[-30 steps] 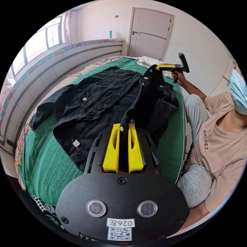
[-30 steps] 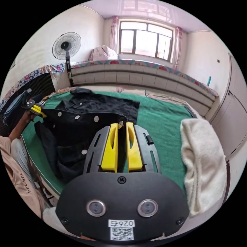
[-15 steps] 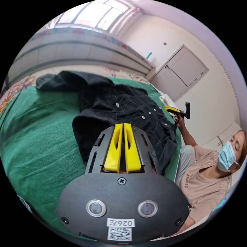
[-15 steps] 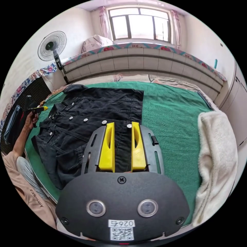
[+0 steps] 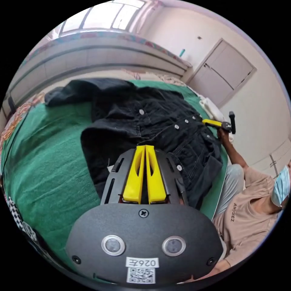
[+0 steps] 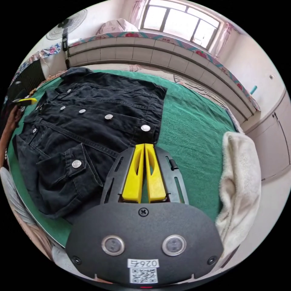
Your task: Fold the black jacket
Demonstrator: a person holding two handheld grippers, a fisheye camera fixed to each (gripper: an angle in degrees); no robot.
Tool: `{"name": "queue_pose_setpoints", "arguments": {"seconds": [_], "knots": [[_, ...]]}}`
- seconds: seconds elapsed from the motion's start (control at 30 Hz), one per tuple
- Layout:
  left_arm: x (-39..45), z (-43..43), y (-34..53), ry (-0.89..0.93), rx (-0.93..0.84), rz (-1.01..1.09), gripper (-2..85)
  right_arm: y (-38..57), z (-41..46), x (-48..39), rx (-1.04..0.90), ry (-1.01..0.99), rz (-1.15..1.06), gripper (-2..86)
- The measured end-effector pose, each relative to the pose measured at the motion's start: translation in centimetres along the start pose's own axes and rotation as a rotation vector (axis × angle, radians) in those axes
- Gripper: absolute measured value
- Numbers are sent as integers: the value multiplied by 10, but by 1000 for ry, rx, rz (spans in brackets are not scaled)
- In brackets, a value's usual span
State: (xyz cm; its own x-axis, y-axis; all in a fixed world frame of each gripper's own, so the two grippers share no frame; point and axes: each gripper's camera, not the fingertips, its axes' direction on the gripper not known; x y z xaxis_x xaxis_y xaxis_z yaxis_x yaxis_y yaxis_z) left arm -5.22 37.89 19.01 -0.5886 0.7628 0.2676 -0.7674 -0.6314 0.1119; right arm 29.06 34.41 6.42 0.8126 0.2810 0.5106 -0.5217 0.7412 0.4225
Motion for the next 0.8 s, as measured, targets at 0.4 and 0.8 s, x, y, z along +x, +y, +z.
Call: {"name": "queue_pose_setpoints", "arguments": {"seconds": [0.4,0.8], "knots": [[240,-246,88,-400,985,338,-10,149,-379,-17,1183,-359,141,-9],[138,-13,30,-131,140,485,99,59,-250,-129,461,-479,-46,-1]]}}
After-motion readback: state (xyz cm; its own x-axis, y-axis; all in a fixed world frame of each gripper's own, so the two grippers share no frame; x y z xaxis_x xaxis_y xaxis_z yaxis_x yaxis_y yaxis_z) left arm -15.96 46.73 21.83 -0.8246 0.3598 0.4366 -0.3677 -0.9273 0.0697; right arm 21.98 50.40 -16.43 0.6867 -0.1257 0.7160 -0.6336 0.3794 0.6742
